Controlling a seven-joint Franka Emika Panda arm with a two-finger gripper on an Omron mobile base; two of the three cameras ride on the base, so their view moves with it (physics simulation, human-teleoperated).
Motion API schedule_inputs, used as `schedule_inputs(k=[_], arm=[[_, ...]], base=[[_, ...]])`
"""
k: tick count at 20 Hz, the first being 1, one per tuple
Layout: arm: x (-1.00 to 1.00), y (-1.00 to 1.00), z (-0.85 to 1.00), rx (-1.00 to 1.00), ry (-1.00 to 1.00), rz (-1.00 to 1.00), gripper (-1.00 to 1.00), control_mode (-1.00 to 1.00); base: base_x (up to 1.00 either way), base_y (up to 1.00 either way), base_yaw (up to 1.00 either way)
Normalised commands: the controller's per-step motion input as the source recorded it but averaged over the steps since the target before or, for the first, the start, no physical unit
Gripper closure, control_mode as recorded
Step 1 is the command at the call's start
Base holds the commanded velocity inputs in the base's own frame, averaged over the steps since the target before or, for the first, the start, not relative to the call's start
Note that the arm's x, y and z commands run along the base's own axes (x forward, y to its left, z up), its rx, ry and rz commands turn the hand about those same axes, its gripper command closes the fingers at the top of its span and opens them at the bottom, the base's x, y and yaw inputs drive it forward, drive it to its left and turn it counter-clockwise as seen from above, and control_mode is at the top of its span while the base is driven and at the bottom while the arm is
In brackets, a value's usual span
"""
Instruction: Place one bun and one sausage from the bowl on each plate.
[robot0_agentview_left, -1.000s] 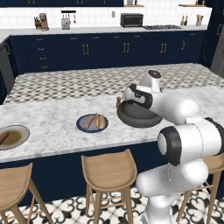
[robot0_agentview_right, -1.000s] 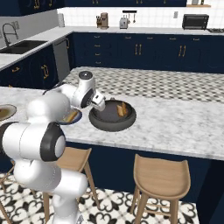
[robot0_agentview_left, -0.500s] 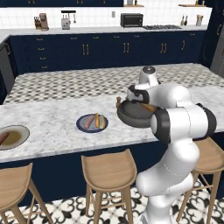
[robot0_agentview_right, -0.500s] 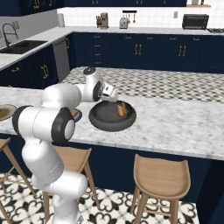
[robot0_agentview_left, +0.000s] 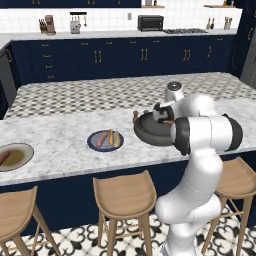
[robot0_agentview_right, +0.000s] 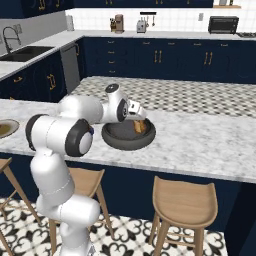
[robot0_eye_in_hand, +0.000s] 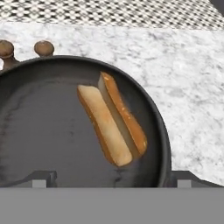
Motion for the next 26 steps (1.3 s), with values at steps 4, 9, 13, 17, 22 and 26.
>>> schedule_inputs(k=[4, 9, 13, 17, 22, 26], arm=[[0.29, -0.41, -0.31, 0.0, 0.03, 0.0, -1.0, -1.0], [0.13, -0.08, -0.33, 0.0, 0.06, 0.0, -1.0, -1.0], [0.43, 0.0, -0.28, 0.0, 0.13, 0.01, -1.0, -1.0], [0.54, 0.0, -0.22, 0.0, 0.13, 0.02, -1.0, -1.0], [0.53, -0.03, -0.2, 0.0, 0.12, 0.02, -1.0, -1.0], [-0.03, 0.03, -0.36, 0.0, 0.07, 0.04, 1.0, -1.0]], base=[[0.0, 0.0, 0.0], [0.0, 0.0, 0.0], [0.0, 0.0, 0.0], [0.0, 0.0, 0.0], [0.0, 0.0, 0.0], [0.0, 0.0, 0.0]])
